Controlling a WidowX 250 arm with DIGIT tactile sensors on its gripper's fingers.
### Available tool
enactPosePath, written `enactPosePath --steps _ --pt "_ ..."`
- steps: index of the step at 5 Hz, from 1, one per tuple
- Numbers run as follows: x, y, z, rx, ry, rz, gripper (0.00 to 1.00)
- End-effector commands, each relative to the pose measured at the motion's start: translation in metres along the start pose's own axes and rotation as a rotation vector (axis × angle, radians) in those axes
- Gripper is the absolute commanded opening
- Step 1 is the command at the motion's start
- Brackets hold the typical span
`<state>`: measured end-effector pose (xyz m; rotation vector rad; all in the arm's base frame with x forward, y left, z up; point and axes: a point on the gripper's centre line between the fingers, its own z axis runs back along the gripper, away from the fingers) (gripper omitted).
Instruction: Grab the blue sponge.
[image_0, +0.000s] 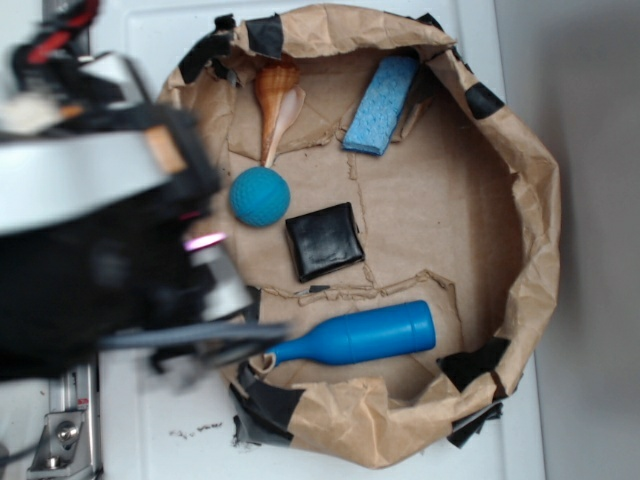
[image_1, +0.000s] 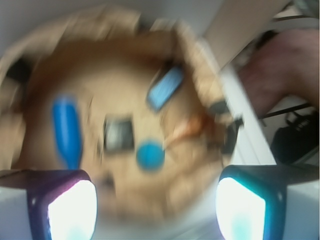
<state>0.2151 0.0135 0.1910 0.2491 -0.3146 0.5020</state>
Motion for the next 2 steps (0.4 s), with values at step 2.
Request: enactPosePath --steps 2 --pt "0.041 0.007 -0.097 -0.040 0.079 0.490 1.00"
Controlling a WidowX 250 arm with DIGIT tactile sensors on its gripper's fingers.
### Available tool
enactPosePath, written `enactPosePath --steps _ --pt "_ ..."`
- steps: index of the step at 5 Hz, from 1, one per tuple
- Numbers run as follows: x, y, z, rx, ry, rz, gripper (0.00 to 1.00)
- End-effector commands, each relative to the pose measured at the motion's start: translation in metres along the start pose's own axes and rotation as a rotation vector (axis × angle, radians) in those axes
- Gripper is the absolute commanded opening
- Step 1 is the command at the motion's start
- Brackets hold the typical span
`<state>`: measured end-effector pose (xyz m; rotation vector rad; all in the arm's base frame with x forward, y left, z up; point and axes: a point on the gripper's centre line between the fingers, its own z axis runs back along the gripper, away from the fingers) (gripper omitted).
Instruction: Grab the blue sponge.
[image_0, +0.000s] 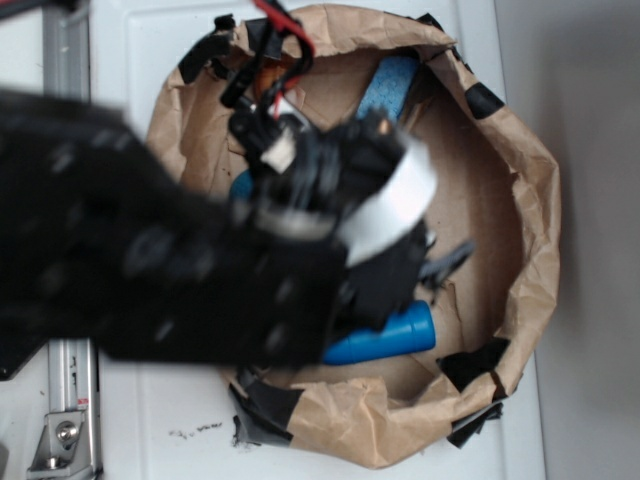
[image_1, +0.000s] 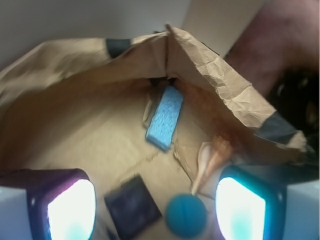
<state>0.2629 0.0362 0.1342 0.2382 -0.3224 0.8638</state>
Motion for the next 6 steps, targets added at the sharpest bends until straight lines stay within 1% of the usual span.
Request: enactPosePath --steps 1,3,4,5,6 --pt "0.025 0.013 -0.060 -0.067 0.096 0.135 1.00" --pt "0.034 0.007 -0.108 0.016 0.165 0.176 1.00" --pt "0.041 0.015 -0.111 0.027 0.156 0.199 1.00" --pt "0.041 0.019 -0.116 0.054 0.175 0.232 0.00" --pt "0.039 0.019 -0.116 0.058 0.171 0.218 0.00"
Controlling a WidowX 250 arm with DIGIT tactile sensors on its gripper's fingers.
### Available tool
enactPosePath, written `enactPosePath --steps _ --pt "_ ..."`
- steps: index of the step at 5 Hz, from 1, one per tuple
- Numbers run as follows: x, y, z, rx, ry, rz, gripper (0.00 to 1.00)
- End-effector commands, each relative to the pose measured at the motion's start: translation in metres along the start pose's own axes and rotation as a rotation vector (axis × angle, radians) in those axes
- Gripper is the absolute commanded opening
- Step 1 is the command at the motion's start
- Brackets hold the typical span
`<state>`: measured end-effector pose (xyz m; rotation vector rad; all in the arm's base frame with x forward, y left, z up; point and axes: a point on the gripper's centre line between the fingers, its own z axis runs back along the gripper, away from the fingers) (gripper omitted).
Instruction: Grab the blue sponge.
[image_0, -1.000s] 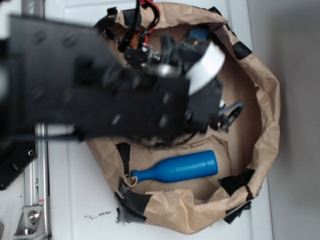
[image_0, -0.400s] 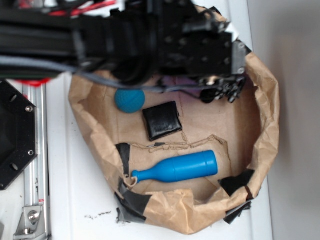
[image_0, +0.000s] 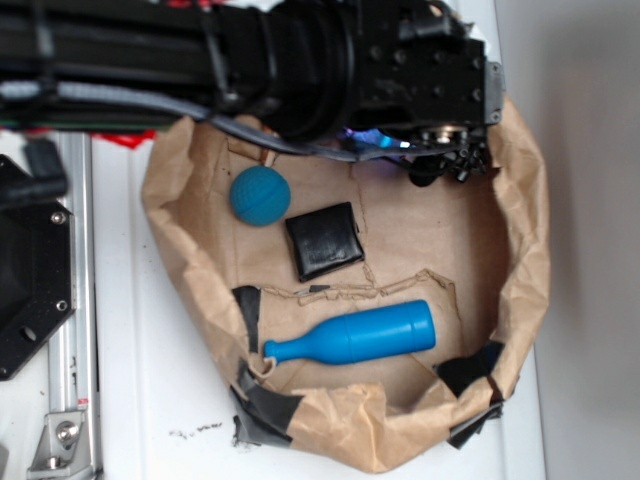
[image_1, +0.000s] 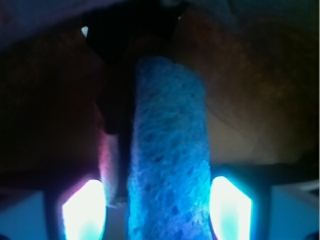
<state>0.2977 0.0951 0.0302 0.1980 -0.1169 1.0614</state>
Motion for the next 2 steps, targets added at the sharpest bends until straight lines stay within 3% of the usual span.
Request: enactPosePath --steps 1,2 --pt "0.0151 0.0157 0.0078 -0.030 -0.014 0.056 0.00" --pt "0.0125 0.0147 0.0092 -0.016 -0.017 0.048 0.00"
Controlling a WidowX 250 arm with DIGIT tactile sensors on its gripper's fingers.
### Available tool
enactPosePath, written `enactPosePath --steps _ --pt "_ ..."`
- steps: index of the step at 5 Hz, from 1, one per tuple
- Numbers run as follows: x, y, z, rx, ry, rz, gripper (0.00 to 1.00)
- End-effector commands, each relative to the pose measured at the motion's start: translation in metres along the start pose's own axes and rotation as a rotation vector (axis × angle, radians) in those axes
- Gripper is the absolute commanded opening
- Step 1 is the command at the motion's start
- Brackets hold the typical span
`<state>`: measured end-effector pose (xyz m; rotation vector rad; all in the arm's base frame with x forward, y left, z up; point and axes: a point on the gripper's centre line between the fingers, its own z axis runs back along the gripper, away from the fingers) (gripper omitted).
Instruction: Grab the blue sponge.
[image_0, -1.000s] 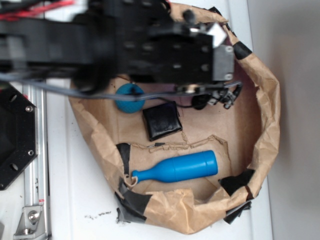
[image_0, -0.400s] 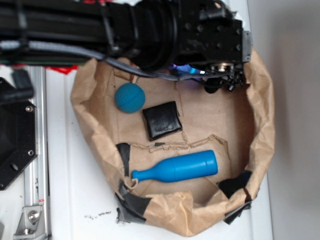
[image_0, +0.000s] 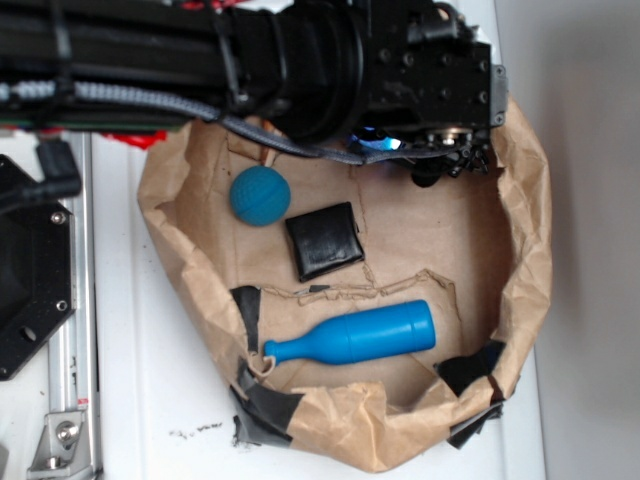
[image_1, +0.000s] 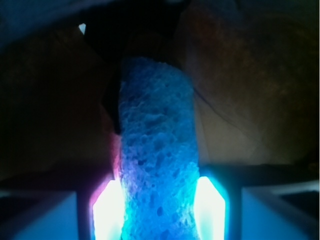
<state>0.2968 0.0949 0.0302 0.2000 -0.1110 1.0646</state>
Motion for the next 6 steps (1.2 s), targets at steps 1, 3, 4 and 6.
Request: enactPosePath --steps 1,3,4,6 --pt "0.004 0.016 0.035 -0.067 -0.053 -0.015 0.00" --pt "-0.014 0.009 0.129 -0.226 -0.100 -0.494 0.00" --pt "-0.010 0.011 0.134 -0.421 -0.077 -0.712 0.00" --pt "-0.023 0.013 0.145 -0.364 -0.086 -1.036 0.00"
